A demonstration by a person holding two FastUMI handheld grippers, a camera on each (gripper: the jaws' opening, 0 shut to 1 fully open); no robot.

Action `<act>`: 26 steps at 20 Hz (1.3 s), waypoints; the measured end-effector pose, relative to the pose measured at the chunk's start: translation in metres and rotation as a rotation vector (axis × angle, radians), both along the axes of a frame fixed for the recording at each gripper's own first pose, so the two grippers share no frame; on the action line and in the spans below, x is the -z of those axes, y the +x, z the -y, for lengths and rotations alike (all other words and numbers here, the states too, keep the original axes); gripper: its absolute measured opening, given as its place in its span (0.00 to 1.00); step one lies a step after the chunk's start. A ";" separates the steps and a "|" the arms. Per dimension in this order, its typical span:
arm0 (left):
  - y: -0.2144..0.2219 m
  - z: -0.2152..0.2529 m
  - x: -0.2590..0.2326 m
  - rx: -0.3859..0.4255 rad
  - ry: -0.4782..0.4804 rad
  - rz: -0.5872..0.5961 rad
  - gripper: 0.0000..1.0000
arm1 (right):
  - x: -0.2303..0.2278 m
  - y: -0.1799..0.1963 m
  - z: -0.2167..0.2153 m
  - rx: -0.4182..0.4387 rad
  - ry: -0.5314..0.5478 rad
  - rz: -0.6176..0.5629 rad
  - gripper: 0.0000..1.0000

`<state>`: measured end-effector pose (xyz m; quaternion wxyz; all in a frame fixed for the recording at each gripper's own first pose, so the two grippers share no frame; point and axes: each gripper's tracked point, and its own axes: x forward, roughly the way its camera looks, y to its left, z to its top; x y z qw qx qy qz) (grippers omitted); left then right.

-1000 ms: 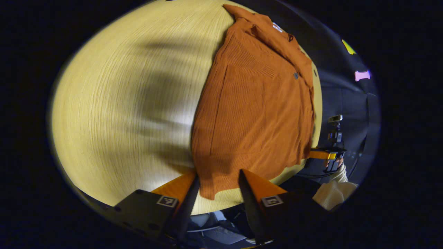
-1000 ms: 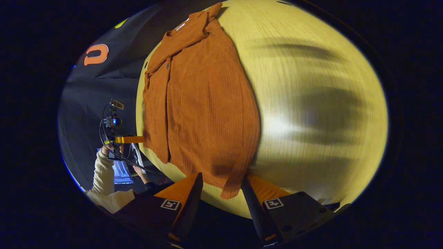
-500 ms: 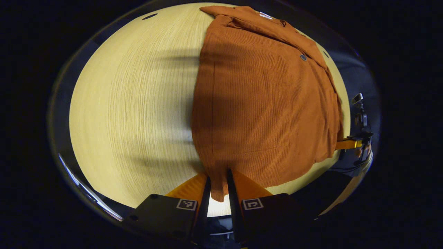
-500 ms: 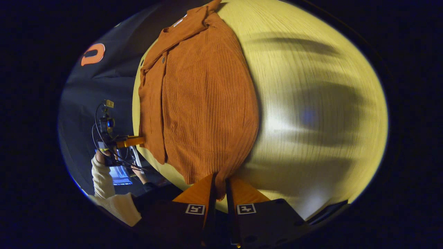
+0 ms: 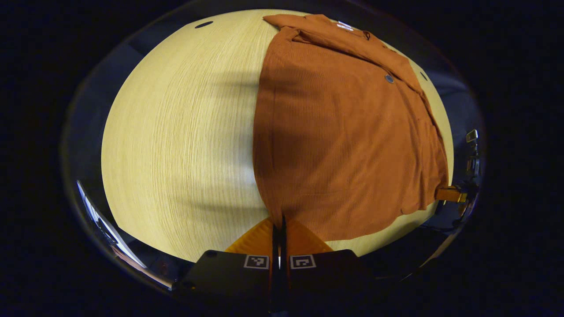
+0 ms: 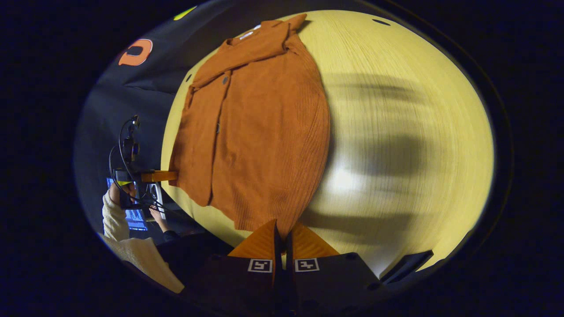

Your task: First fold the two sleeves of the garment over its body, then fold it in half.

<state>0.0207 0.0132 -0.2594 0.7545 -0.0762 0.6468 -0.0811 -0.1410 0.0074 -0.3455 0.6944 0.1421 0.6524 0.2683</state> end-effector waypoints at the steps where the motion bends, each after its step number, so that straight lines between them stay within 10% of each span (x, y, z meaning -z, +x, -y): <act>1: 0.002 0.000 -0.009 -0.007 -0.005 0.014 0.04 | -0.012 0.004 -0.002 0.002 0.016 0.020 0.04; 10: 0.052 0.018 -0.131 -0.079 -0.152 0.191 0.03 | -0.135 0.077 -0.020 0.068 0.145 0.210 0.04; 19: 0.186 0.002 -0.258 -0.144 -0.243 0.515 0.03 | -0.233 0.214 -0.050 0.202 0.214 0.388 0.04; 26: 0.315 -0.006 -0.267 -0.273 -0.265 0.630 0.03 | -0.246 0.351 -0.072 0.383 0.163 0.483 0.04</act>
